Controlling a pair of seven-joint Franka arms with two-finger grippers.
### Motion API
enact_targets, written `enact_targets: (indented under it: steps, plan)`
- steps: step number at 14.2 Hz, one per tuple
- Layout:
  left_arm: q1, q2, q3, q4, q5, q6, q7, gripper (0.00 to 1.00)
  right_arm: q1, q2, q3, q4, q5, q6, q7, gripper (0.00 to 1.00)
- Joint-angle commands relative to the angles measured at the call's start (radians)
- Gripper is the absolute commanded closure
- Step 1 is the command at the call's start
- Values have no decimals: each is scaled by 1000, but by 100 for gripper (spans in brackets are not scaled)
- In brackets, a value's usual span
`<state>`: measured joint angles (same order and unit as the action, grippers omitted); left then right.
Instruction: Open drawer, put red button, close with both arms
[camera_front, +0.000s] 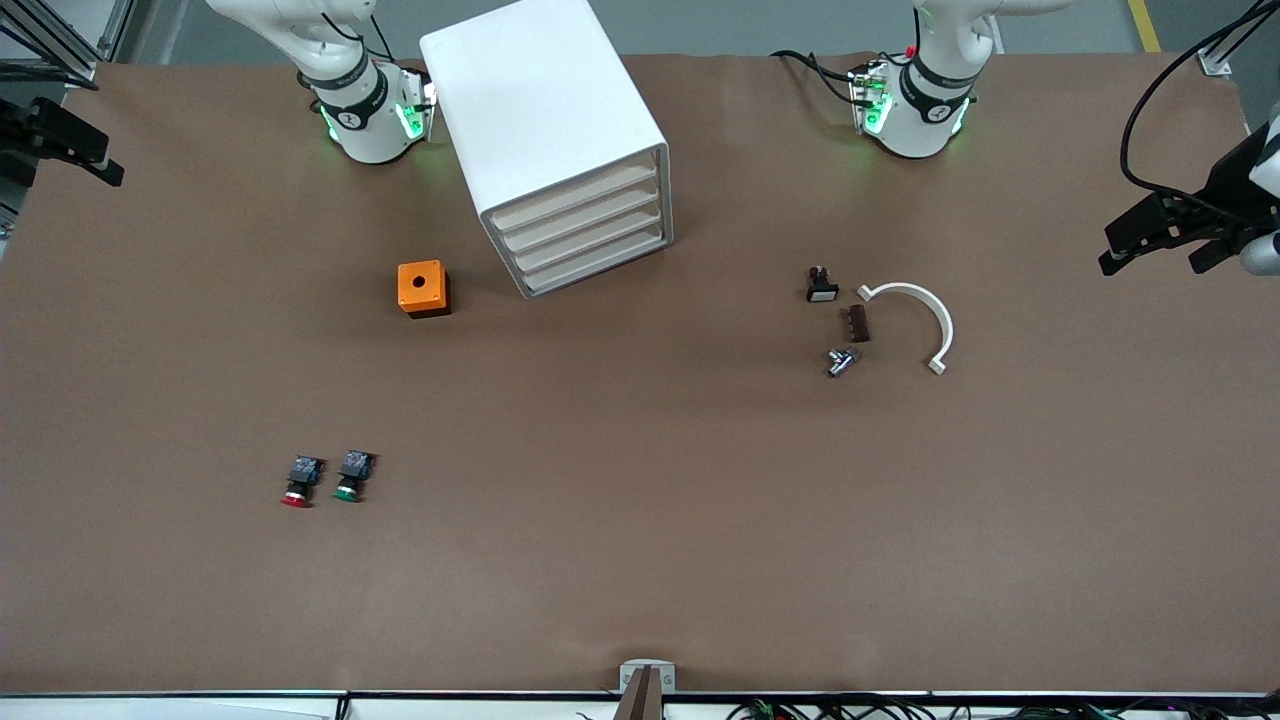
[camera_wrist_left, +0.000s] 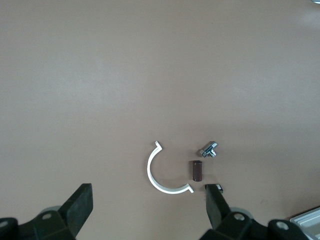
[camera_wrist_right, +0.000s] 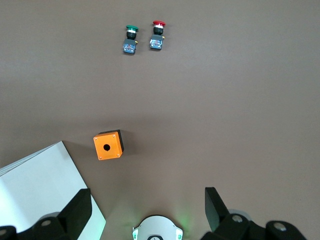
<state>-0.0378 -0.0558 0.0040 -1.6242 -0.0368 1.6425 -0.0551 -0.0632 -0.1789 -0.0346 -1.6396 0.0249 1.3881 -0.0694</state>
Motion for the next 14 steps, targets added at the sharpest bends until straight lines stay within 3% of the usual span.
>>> enact_targets:
  steps: [1, 6, 10, 14]
  plan:
    - [1, 4, -4, 9, 15, -7, -3, 0, -20, -24, 10, -20, 10, 2, -3, 0]
    - [28, 8, 2, 9, 8, -7, -2, 0, -20, -22, 10, -20, 10, 2, -3, 0]
    - [43, 69, -13, -6, 6, -24, -8, 0, -20, -24, 10, -19, 10, 2, -3, 0]
    - [35, 160, -96, -5, 6, -55, -14, 0, -18, -22, 10, -19, 10, 3, -3, 0]
